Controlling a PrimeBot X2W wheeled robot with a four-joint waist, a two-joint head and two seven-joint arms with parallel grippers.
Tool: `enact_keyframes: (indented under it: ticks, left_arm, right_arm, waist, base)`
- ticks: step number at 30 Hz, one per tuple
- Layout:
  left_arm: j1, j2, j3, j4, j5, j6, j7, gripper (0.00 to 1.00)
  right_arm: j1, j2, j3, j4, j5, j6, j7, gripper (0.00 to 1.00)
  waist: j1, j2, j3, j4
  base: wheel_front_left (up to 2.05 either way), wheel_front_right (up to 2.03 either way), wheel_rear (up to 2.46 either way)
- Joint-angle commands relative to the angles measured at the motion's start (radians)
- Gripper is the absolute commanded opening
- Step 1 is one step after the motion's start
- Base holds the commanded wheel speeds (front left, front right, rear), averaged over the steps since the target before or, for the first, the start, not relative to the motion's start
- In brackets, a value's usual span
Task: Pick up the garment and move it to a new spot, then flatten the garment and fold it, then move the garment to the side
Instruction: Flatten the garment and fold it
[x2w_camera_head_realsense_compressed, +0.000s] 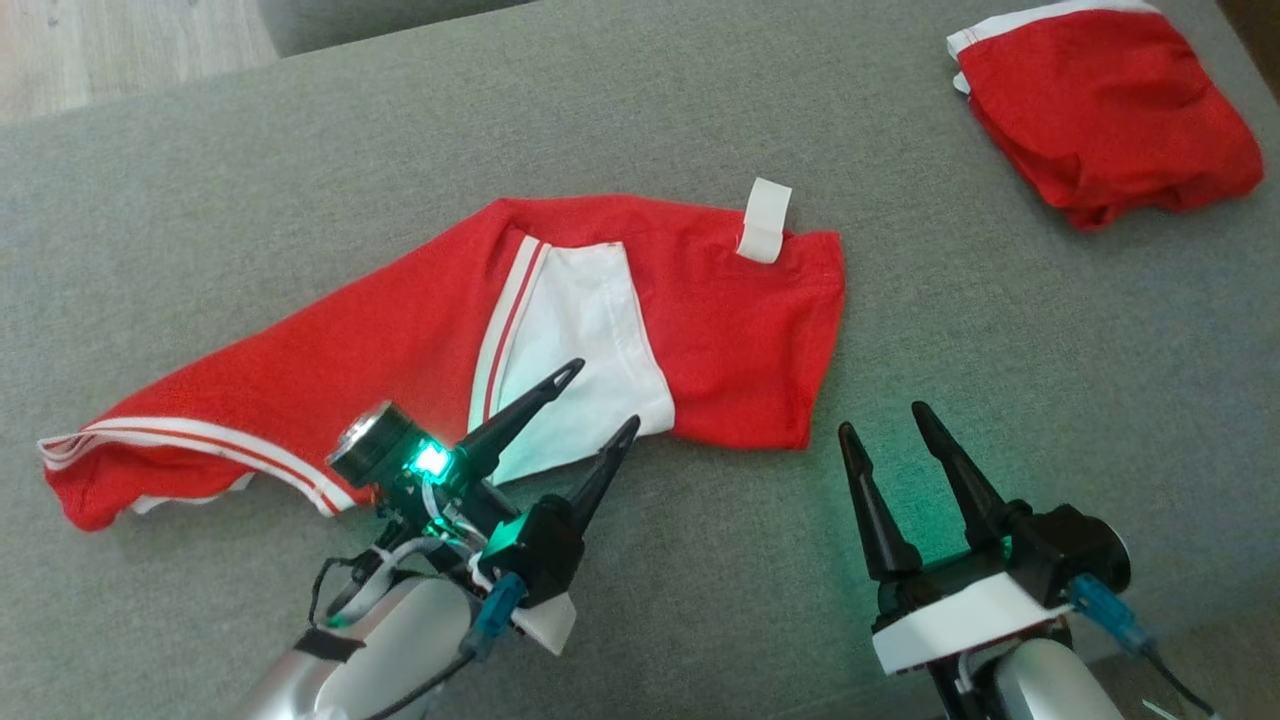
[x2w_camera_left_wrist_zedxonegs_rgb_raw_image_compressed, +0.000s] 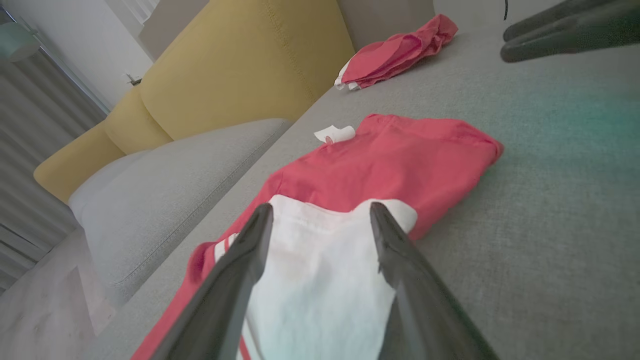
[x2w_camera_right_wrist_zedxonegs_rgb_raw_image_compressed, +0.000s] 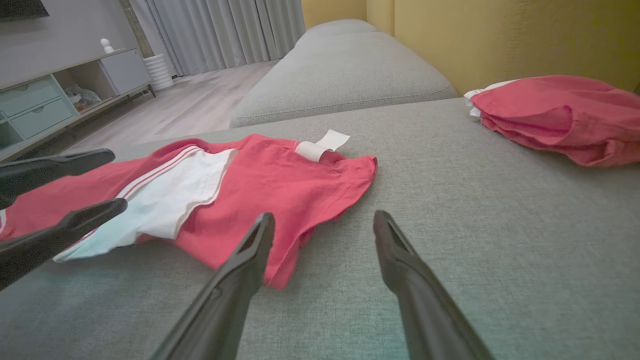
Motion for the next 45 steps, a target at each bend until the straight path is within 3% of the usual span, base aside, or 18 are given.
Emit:
enact_keyframes:
  ticks: [1,12,34,45]
  left_arm:
    - [-0.015,0.018,0.025,-0.047,-0.009,-0.004,0.006,1.00]
    - [-0.020,0.014,-0.026,-0.041,-0.007,-0.037,0.028,1.00]
    - [-0.101,0.006,-0.017,0.076,-0.009,0.024,0.023,1.00]
    - [-0.140,-0.014,-0.043,0.086,-0.012,0.017,0.011,1.00]
  right_arm:
    - [-0.006,-0.004,0.027,-0.023,-0.005,-0.001,-0.004,1.00]
    - [-0.008,-0.004,0.034,-0.020,-0.013,-0.001,-0.004,1.00]
    - [-0.022,-0.004,0.041,-0.022,-0.011,-0.001,-0.004,1.00]
    - [-0.032,-0.004,0.043,-0.019,-0.009,-0.001,-0.004,1.00]
  waist:
    - [0.0000,-0.0001,-0.003,0.002]
    - [0.0000,-0.0001,0.003,-0.013]
    - [0.0000,-0.0001,0.024,-0.016]
    - [0.0000,-0.0001,0.033,-0.026]
  base:
    - [0.00,0.00,0.00]
    - [0.00,0.00,0.00]
    - [0.00,0.00,0.00]
    - [0.00,0.00,0.00]
